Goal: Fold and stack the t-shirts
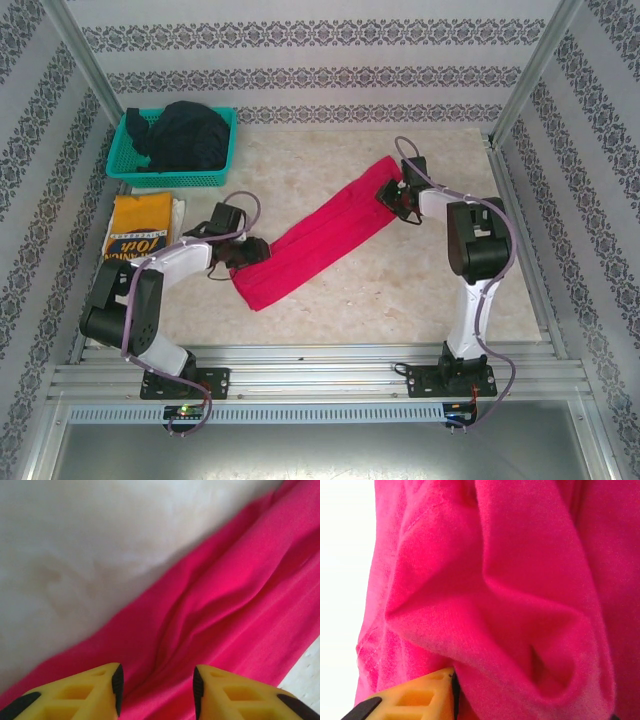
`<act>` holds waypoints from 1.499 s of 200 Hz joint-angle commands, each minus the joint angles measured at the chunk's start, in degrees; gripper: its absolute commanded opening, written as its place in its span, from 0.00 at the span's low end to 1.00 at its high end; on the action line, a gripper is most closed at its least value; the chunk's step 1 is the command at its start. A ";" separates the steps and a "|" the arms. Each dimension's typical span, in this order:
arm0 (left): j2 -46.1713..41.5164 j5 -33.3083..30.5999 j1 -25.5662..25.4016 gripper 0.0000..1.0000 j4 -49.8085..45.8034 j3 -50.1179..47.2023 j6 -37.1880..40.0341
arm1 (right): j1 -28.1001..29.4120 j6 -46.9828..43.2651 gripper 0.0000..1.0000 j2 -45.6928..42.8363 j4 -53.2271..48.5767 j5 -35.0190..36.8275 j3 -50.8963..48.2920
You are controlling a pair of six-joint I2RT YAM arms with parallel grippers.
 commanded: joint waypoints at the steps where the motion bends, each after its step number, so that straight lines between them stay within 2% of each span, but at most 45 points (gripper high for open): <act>1: -0.13 2.24 -1.73 0.41 2.31 -3.87 -3.57 | 1.46 -2.11 0.29 4.81 -4.61 -0.53 7.36; 20: 0.13 3.63 -4.94 0.40 3.82 -6.29 -6.21 | 2.62 -3.41 0.29 9.99 -9.57 -0.81 16.04; 55: 0.40 2.42 -11.55 0.41 5.77 -9.18 -10.14 | 5.27 -2.62 0.31 19.44 -14.52 -3.53 32.12; 81: 2.77 3.48 -15.37 0.41 8.28 -7.14 -11.49 | 8.09 -1.14 0.35 26.84 -18.51 -5.58 45.27; 105: 3.79 4.12 -18.33 0.46 9.47 -4.72 -10.72 | 9.34 0.03 0.37 32.30 -21.39 -6.14 55.56; 130: 2.57 5.34 -18.90 0.51 12.82 -5.46 -11.00 | 9.02 0.60 0.41 33.44 -21.55 -7.03 59.92; 152: -0.43 3.61 -18.81 0.63 13.63 -5.61 -9.71 | 8.92 -3.12 0.50 30.04 -21.19 -7.03 59.22; 174: -4.37 1.80 -18.02 0.77 15.18 -5.55 -8.59 | 8.87 -9.35 0.57 23.09 -20.16 -6.07 53.42; 204: -9.09 -0.69 -13.71 0.87 15.81 -5.60 -7.84 | 9.04 -16.38 0.63 9.68 -12.07 -5.09 34.94; 224: -10.76 -2.63 -8.43 0.94 14.79 -5.26 -8.10 | 9.46 -21.04 0.67 -0.78 -4.31 -3.60 19.25; 249: -10.61 -2.08 0.08 1.00 14.02 -5.18 -9.89 | 11.09 -28.65 0.68 -12.46 2.27 -1.50 1.66; 276: -10.44 -0.05 6.49 1.00 12.90 -4.10 -7.98 | 16.91 -42.99 0.71 -23.10 5.10 0.15 -13.20; 300: -10.78 0.40 8.92 1.00 9.99 -1.75 -4.08 | 26.17 -57.41 0.73 -29.34 2.68 2.32 -21.39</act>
